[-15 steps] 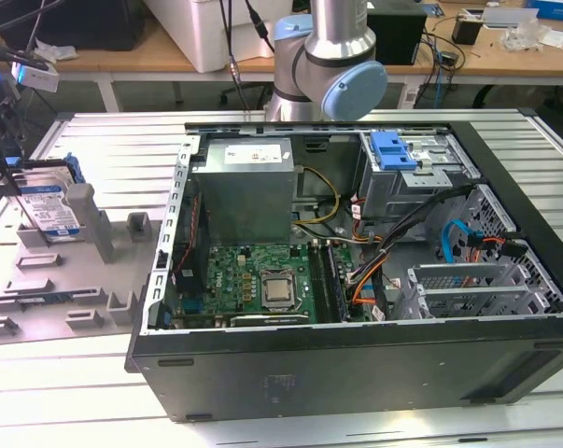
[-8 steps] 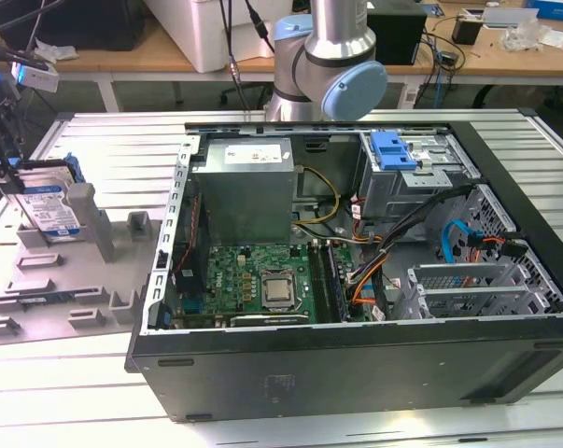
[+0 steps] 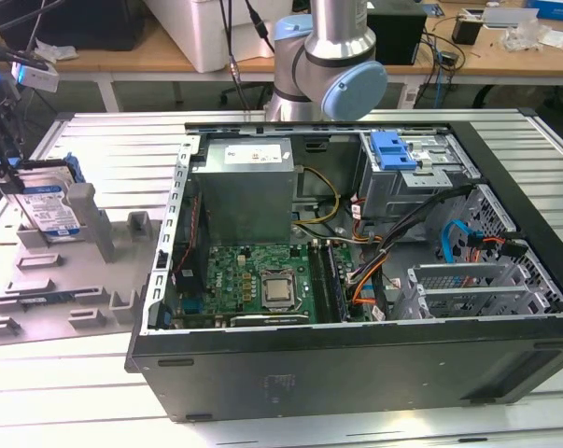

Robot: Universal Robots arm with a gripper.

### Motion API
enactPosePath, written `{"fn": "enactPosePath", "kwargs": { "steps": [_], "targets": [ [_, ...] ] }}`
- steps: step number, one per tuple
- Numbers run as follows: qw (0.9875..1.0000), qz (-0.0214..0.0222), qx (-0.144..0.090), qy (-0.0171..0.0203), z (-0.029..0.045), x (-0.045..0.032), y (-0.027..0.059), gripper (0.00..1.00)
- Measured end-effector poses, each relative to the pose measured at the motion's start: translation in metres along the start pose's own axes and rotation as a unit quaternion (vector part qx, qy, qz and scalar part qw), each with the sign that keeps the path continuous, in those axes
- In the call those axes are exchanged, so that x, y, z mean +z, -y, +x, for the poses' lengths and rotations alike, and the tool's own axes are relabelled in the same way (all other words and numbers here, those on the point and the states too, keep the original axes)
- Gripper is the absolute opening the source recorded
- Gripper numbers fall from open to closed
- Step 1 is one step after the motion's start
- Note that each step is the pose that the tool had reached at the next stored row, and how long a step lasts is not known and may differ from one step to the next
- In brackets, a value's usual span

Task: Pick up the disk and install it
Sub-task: 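Pick up the disk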

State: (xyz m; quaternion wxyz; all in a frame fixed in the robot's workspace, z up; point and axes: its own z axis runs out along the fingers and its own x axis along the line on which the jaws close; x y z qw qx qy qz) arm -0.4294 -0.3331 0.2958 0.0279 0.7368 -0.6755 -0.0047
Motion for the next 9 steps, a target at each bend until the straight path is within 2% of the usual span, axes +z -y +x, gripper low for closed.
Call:
{"fn": "enactPosePath", "kwargs": {
  "steps": [9],
  "targets": [
    [1.0,-0.0001,0.0,0.0,0.0002,-0.0076,-0.0005,0.37]
  ]
}}
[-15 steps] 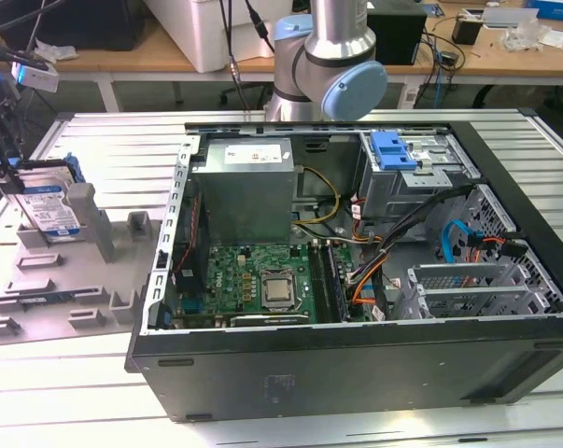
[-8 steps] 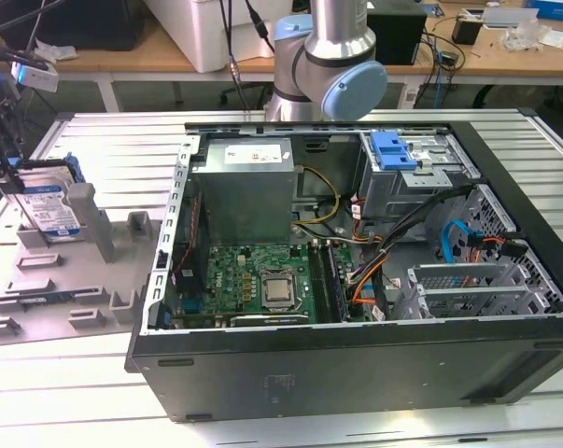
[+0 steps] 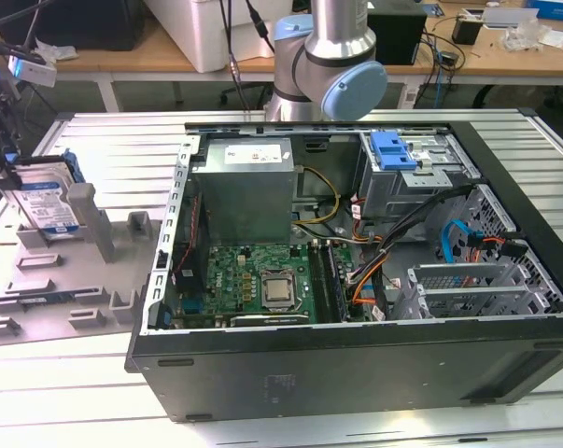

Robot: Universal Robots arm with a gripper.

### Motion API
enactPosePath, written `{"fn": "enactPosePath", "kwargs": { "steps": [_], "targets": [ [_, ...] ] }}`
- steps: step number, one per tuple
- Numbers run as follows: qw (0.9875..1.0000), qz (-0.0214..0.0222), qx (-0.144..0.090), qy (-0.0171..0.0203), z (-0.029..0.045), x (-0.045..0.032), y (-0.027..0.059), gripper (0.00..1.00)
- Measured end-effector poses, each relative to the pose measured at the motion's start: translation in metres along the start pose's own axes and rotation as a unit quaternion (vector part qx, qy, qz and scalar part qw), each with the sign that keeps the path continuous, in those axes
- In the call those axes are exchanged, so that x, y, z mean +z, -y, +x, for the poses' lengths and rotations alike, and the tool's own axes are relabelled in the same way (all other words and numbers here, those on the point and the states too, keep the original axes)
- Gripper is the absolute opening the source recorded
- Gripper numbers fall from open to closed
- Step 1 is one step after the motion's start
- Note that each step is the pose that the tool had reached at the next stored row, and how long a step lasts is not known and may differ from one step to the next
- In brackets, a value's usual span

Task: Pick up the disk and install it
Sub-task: 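Pick up the disk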

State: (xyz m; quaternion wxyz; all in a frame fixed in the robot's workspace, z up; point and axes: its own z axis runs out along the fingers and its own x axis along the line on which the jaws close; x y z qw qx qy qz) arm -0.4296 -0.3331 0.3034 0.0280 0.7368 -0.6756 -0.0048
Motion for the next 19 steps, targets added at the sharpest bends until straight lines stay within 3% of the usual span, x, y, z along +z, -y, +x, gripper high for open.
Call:
{"fn": "enactPosePath", "kwargs": {
  "steps": [19],
  "targets": [
    [1.0,0.0,0.0,0.0,0.0007,-0.0227,-0.0011,0.37]
  ]
}}
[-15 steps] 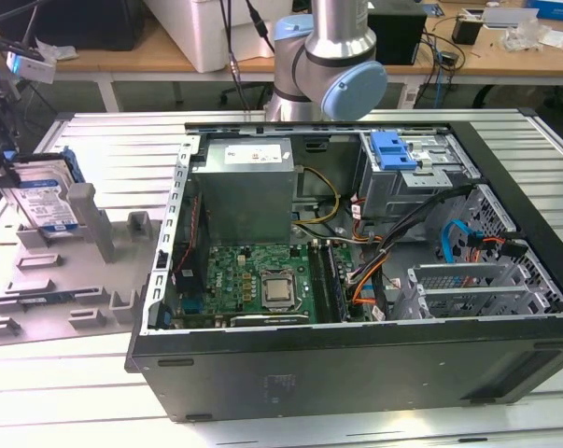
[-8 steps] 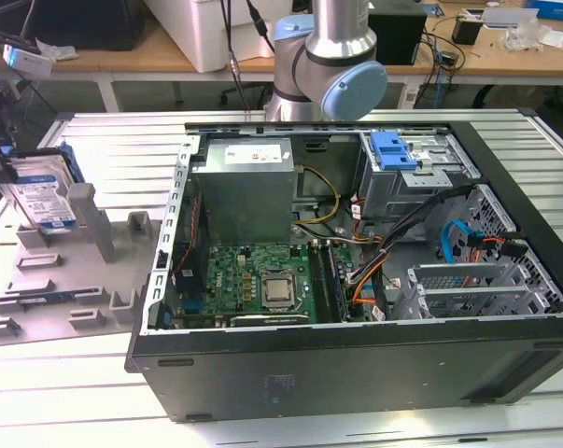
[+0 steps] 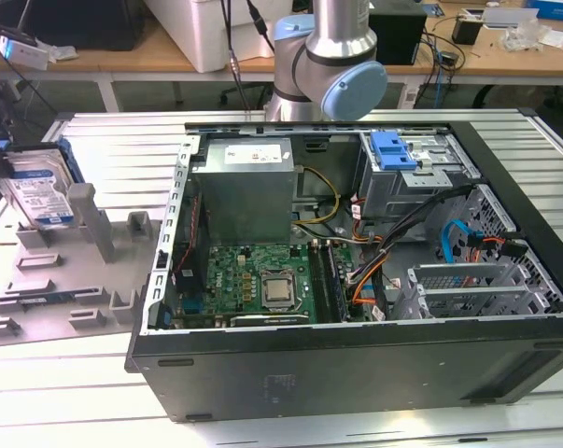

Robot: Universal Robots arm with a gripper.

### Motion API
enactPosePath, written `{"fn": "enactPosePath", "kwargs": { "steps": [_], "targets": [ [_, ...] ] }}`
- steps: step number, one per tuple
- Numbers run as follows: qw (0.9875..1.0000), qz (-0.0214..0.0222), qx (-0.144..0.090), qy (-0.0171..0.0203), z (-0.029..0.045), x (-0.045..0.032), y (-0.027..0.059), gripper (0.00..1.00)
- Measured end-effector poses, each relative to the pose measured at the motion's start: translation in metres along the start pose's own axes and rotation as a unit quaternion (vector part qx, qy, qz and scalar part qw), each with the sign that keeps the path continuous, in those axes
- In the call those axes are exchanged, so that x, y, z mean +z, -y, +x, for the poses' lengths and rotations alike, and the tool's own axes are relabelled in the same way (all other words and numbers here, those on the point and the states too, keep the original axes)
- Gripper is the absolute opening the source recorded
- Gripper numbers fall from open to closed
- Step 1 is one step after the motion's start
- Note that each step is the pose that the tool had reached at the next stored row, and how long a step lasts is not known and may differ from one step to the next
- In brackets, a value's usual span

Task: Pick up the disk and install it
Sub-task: 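Pick up the disk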

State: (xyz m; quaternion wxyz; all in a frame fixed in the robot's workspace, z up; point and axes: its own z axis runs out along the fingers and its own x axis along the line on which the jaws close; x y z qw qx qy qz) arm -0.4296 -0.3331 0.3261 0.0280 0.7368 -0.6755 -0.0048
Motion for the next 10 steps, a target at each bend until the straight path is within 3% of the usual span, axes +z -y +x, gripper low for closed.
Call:
{"fn": "enactPosePath", "kwargs": {
  "steps": [10],
  "targets": [
    [1.0,0.0,0.0,0.0,0.0004,-0.0131,-0.0006,0.37]
  ]
}}
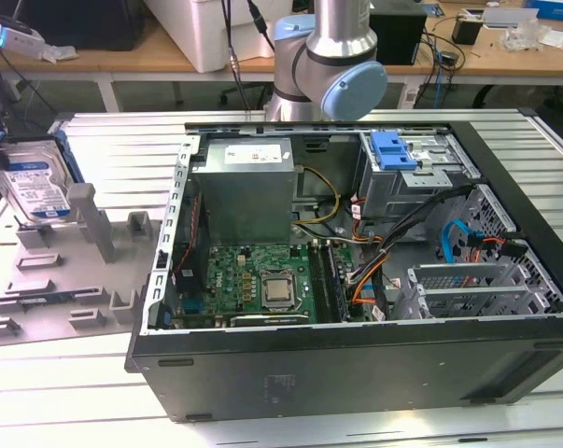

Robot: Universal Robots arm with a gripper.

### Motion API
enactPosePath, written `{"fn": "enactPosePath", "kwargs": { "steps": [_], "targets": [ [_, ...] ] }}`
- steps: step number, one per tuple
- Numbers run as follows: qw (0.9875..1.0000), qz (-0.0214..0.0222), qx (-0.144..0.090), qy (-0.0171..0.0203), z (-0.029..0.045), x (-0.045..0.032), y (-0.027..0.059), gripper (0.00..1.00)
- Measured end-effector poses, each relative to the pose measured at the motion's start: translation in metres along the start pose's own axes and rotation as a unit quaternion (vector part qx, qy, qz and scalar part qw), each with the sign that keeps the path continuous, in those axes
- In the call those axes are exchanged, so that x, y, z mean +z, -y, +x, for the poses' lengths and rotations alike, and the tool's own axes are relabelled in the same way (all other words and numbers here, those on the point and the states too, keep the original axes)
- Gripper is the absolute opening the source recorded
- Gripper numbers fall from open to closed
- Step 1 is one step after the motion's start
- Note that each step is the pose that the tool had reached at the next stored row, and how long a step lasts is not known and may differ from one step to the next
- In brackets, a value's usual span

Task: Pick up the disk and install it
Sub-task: 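Pick up the disk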

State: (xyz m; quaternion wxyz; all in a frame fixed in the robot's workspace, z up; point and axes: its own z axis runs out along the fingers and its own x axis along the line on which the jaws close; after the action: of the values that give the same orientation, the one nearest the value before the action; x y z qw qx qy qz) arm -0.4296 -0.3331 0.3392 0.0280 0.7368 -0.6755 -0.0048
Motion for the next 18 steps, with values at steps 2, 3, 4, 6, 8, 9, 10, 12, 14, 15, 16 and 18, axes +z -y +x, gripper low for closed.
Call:
{"fn": "enactPosePath", "kwargs": {
  "steps": [2,3,4,6,8,9,10,12,14,15,16,18],
  "targets": [
    [1.0,0.0,0.0,0.0,0.0001,-0.0024,-0.0001,0.37],
    [1.0,0.0,0.0,0.0,0.0002,-0.0047,-0.0002,0.37],
    [1.0,0.0,0.0,0.0,0.0002,-0.0065,-0.0003,0.37],
    [1.0,0.0,0.0,0.0,0.0003,-0.0094,-0.0004,0.37],
    [1.0,0.0,0.0,0.0,0.0004,-0.012,-0.0006,0.37],
    [1.0,0.0,0.0,0.0,0.0004,-0.0137,-0.0006,0.37],
    [1.0,-0.0001,0.0,0.0,0.0005,-0.0156,-0.0007,0.37],
    [1.0,0.0,0.0,0.0,0.0005,-0.018,-0.0009,0.37],
    [1.0,0.0,0.0,0.0,0.0007,-0.0215,-0.001,0.37],
    [1.0,-0.0001,0.0,0.0,0.0007,-0.0226,-0.0011,0.37],
    [1.0,0.0,0.0,0.0,0.0007,-0.0245,-0.0012,0.37],
    [1.0,0.0,0.0,0.0,0.0008,-0.0268,-0.0013,0.37]
  ]
}}
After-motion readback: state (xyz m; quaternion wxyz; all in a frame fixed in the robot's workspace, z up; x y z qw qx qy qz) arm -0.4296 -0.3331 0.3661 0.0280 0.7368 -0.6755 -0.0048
